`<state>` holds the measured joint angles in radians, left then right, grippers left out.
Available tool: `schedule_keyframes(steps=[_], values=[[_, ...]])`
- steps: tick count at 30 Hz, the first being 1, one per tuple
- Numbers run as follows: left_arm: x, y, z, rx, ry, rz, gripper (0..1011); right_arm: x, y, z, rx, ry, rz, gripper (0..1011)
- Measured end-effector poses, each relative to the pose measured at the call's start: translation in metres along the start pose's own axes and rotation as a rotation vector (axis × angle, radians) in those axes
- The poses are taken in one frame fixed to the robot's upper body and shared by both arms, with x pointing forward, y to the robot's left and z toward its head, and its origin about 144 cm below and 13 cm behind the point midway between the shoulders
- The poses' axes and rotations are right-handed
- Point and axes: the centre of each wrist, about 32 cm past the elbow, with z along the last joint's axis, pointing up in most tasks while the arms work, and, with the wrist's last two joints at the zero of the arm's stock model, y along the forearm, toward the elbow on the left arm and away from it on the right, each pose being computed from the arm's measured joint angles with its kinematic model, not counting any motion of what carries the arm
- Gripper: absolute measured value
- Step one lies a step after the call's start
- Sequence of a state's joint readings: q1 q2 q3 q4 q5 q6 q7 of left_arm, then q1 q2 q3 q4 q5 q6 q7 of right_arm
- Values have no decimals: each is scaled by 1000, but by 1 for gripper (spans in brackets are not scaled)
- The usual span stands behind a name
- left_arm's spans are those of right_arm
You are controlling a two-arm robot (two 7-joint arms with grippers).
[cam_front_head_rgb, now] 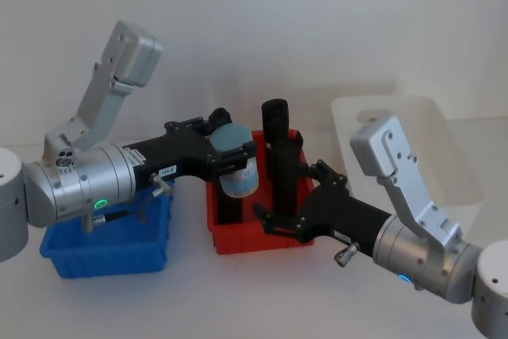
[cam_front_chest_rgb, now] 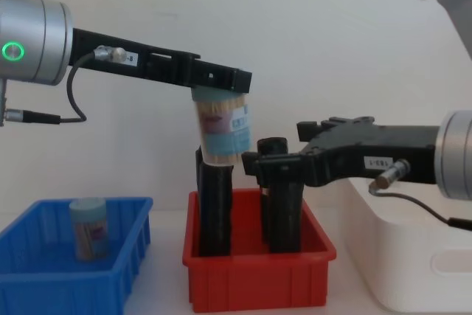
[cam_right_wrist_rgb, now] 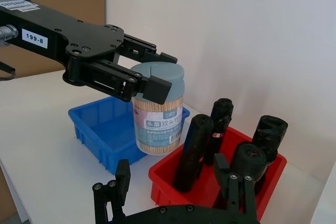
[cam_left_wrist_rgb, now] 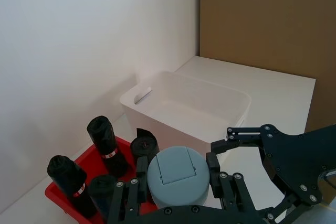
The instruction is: Pick the cotton swabs from the blue box and place them into the white box.
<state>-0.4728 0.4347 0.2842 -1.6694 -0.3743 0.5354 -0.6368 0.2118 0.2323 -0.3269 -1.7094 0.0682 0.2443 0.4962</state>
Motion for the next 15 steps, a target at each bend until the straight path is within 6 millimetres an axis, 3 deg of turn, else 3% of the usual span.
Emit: schedule_keyframes(steps=[15], values=[[0, 0, 0, 0, 0, -1, 671, 0, 28, 8, -13, -4, 29, 1001]])
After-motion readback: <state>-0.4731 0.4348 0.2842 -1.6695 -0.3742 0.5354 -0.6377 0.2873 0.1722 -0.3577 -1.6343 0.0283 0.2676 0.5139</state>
